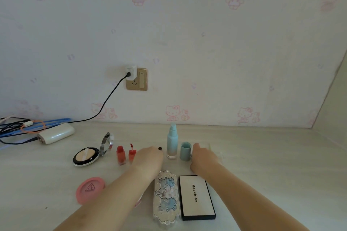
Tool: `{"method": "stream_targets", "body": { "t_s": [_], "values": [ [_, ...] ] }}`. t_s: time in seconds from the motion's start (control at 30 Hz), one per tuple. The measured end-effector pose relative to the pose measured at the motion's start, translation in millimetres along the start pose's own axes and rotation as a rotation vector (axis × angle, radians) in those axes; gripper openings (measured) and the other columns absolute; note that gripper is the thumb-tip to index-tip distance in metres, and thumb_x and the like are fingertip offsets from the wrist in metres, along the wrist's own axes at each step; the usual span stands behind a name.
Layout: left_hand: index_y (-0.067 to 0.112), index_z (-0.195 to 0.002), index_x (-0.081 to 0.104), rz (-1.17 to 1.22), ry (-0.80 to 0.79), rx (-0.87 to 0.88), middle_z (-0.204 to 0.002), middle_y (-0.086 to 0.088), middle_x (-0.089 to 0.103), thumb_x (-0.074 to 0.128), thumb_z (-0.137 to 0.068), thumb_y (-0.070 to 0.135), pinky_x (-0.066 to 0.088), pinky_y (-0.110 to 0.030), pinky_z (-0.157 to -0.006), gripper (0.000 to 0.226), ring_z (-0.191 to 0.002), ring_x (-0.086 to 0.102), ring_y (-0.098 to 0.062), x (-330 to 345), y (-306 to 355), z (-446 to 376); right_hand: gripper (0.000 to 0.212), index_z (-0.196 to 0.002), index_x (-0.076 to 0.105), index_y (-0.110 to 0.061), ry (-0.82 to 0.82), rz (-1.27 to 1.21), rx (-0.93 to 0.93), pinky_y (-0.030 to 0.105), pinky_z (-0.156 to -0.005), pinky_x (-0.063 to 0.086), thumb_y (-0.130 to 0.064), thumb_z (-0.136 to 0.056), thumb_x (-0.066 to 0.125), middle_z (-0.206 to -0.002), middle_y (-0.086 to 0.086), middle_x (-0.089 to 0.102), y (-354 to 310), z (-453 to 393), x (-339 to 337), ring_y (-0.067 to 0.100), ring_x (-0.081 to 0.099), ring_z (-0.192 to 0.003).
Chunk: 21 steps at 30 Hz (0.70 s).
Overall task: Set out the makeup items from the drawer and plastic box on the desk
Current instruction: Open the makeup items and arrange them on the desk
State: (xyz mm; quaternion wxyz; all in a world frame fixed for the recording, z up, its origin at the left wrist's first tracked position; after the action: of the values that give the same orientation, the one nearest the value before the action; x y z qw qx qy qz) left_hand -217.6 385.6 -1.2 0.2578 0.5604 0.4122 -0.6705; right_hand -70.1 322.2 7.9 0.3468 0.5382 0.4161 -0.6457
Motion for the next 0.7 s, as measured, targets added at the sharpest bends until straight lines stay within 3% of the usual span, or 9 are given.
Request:
{"method": "stream_targets", "body": {
  "t_s": [0.13,0.27,0.33,0.47,0.6,0.7],
  "values": [
    [0.009,-0.127,0.055,0.019,0.014,-0.014,-0.115,-0.012,0.059,0.040,-0.090,-0.001,0.046,-0.033,-0.074,0.042,-0.103,0.063,-0.030,1,-6,3,0.031,-0.118,0.038,-0.012,-0.009,-0.061,0.017,0.031,-0.072,0.036,-0.010,-0.088,0.046,-0.115,0.008,0.058,1,-3,2,0.026,0.058,-0.105],
    [0.017,-0.117,0.062,0.200,0.048,-0.092,-0.106,-0.005,0.061,0.043,-0.091,0.009,0.046,-0.033,-0.080,0.033,-0.101,0.062,-0.026,-5,-25,15,0.032,-0.117,0.037,-0.013,0.009,-0.184,0.074,0.031,-0.068,0.041,-0.014,-0.088,0.048,-0.090,0.003,0.053,10,-5,3,0.024,0.058,-0.085],
    [0.024,-0.115,0.063,0.323,0.128,-0.117,-0.100,-0.001,0.061,0.043,-0.092,0.016,0.046,-0.036,-0.087,0.031,-0.095,0.063,-0.024,-12,-34,27,0.034,-0.116,0.035,-0.013,0.035,-0.289,0.085,0.030,-0.065,0.044,-0.016,-0.086,0.049,-0.083,0.001,0.053,14,-5,0,0.022,0.058,-0.075],
    [0.031,-0.123,0.060,0.592,0.314,-0.107,-0.106,0.003,0.063,0.045,-0.095,0.026,0.048,-0.039,-0.091,0.032,-0.093,0.063,-0.013,-32,-35,59,0.039,-0.124,0.031,-0.012,0.085,-0.454,0.051,0.026,-0.048,0.039,-0.016,-0.087,0.047,-0.076,0.001,0.057,22,5,-14,0.013,0.057,-0.054],
    [0.033,-0.124,0.059,0.795,0.423,0.013,-0.112,0.009,0.062,0.050,-0.095,0.027,0.044,-0.020,-0.080,0.031,-0.097,0.060,-0.006,-66,-9,68,0.044,-0.129,0.032,-0.012,0.125,-0.538,0.038,0.024,-0.048,0.036,-0.017,-0.089,0.048,-0.079,0.001,0.058,38,17,-31,0.010,0.054,-0.053],
    [0.032,-0.120,0.062,0.945,0.403,0.074,-0.104,0.014,0.063,0.054,-0.093,0.025,0.047,-0.021,-0.082,0.029,-0.093,0.062,-0.008,-82,14,55,0.043,-0.128,0.036,-0.012,0.156,-0.551,0.046,0.023,-0.049,0.035,-0.018,-0.088,0.049,-0.078,0.000,0.057,55,22,-40,0.009,0.053,-0.055]
  ]
}}
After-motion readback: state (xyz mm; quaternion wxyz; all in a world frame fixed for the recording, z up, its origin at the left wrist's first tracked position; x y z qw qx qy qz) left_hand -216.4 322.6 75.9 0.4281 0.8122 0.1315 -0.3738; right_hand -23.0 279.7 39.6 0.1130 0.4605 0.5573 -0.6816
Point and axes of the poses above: each hand's wrist, its own z-axis away from the middle knuckle, its own x-axis out of the palm, y = z × x, the point moved 4 cm from there along -z, towards the middle knuckle
